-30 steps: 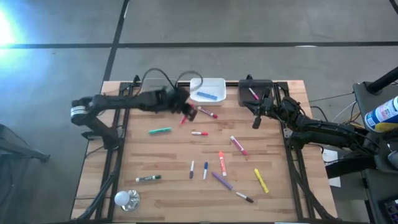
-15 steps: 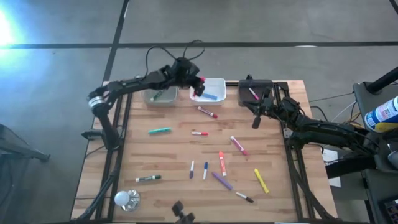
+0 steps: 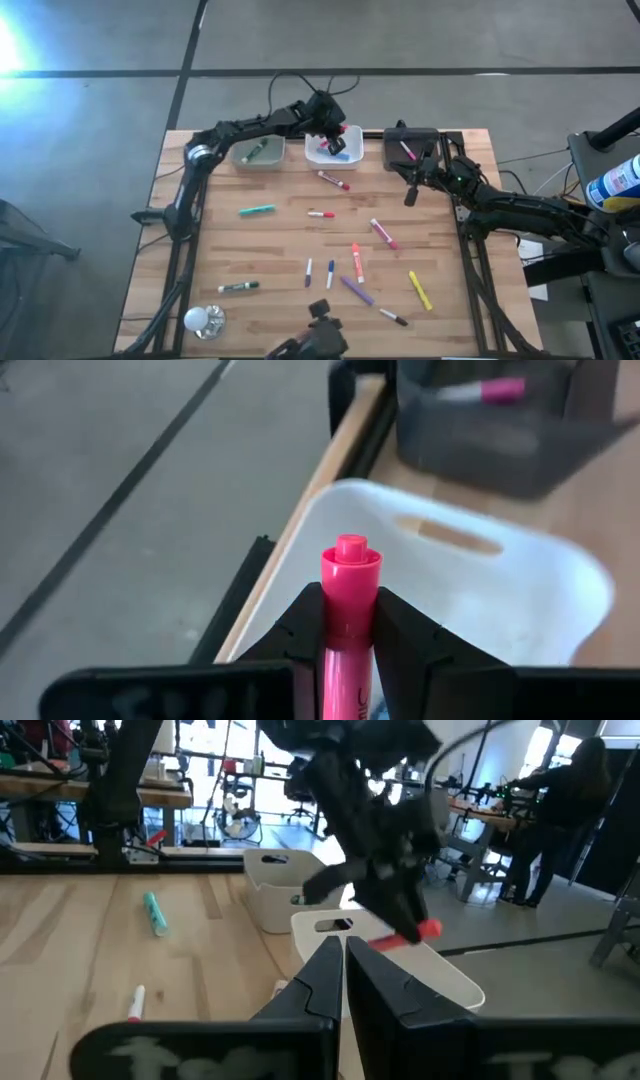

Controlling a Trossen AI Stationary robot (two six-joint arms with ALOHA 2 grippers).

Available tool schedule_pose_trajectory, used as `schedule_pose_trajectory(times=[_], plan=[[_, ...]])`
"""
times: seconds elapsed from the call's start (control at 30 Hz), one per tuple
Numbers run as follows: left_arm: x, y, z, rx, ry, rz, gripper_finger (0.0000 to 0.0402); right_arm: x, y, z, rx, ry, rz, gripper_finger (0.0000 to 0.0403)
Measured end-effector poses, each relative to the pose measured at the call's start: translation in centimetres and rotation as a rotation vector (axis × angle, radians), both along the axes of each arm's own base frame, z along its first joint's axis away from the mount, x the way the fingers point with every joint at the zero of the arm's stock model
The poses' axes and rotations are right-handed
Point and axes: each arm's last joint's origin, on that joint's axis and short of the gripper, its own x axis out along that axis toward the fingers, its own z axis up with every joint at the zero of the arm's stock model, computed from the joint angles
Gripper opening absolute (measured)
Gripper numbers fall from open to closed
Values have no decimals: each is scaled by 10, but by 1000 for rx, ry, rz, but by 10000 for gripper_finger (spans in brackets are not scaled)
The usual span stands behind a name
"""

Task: Pick & Place Markers
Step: Put the pink highlighter into the white bin

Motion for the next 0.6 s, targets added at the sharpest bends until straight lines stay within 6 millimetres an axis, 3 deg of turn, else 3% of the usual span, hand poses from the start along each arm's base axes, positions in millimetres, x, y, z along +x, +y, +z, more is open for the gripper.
schedule_pose_trajectory(times=[0.2,0.6], plan=[[5,3,-24,13,64,-38,58,0,0,0,1,2,0,12],[5,5,-31,-1,75,-9,65,0,0,0,-1,4,1,12]])
